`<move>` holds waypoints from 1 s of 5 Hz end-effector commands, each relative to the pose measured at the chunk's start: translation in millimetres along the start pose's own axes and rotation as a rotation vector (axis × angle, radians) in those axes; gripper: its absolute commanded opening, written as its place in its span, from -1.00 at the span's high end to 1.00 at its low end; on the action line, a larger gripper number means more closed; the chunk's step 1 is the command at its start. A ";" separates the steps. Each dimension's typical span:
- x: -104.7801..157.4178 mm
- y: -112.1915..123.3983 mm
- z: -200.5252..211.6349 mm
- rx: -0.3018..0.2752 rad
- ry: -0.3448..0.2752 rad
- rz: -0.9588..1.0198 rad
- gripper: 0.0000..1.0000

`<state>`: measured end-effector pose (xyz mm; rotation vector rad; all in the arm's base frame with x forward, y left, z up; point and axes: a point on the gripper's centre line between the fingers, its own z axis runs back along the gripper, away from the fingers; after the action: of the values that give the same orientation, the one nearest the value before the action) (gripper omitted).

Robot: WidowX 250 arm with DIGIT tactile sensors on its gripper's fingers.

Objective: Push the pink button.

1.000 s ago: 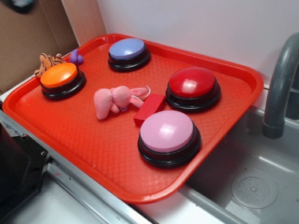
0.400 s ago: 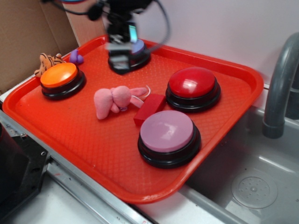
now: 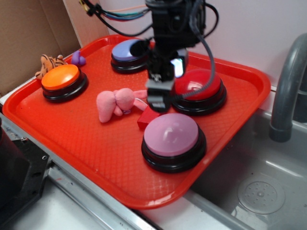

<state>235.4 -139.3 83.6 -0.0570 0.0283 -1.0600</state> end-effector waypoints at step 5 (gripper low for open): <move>-2.6 -34.0 -42.7 0.032 0.045 -0.045 -1.00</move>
<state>214.7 -148.5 47.9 -0.0068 0.0520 -1.0995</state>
